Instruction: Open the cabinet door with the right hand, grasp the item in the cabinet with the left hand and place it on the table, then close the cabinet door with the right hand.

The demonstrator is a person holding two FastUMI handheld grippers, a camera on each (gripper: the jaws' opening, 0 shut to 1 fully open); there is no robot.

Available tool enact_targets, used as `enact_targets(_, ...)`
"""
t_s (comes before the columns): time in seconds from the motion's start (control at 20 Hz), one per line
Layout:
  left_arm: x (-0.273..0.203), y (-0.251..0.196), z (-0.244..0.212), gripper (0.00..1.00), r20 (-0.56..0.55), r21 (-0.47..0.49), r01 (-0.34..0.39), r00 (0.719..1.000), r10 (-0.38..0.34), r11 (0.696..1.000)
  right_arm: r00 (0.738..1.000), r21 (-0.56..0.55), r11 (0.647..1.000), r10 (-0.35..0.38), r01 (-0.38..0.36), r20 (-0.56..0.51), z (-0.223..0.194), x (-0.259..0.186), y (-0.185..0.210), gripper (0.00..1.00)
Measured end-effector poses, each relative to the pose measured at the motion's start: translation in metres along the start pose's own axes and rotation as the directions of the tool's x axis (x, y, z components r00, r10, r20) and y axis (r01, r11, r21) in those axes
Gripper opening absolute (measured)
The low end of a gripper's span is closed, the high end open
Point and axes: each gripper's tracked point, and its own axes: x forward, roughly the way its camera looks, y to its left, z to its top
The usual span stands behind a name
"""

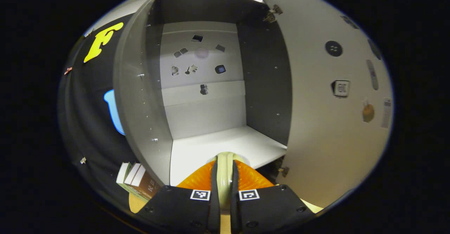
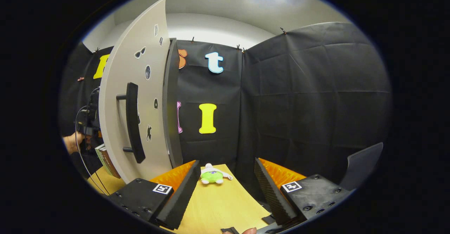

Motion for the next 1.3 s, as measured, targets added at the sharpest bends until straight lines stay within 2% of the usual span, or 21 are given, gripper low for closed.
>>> enact_targets(0.15, -0.033, -0.009, -0.019, 0.16, 0.017, 0.027, -0.023, 1.0, 0.022, 0.999, 1.0, 0.015, 1.0, -0.007, 0.007, 0.012, 0.008, -0.002, 0.004, 0.97)
enact_targets(0.2, -0.042, -0.014, -0.028, 0.16, 0.019, 0.021, -0.022, 1.0, 0.022, 1.0, 1.0, 0.022, 1.0, -0.009, 0.008, 0.015, 0.009, -0.003, 0.005, 0.93)
enact_targets(0.25, -0.048, -0.02, -0.038, 0.14, 0.02, -0.002, -0.02, 1.0, 0.02, 1.0, 1.0, 0.029, 1.0, -0.008, 0.008, 0.015, 0.012, -0.003, 0.006, 0.97)
enact_targets(0.35, -0.062, -0.024, -0.06, 0.16, 0.012, -0.036, -0.037, 0.999, 0.038, 0.999, 1.0, 0.033, 0.999, -0.005, 0.004, 0.017, 0.015, -0.003, 0.011, 0.97)
enact_targets(0.45, -0.071, -0.025, -0.085, 0.16, 0.001, -0.026, -0.065, 0.998, 0.065, 0.998, 1.0, 0.027, 1.0, 0.006, -0.006, 0.021, 0.018, -0.004, 0.018, 0.97)
enact_targets(0.75, -0.082, -0.043, -0.177, 0.16, -0.061, -0.041, -0.078, 0.995, 0.075, 0.996, 0.999, 0.01, 1.0, 0.027, -0.027, 0.027, 0.025, -0.004, 0.031, 0.97)
enact_targets(1.3, -0.07, -0.104, -0.333, 0.16, -0.172, -0.076, -0.018, 0.985, 0.005, 0.997, 0.999, -0.036, 0.998, 0.048, -0.047, 0.006, 0.029, 0.007, 0.042, 0.97)
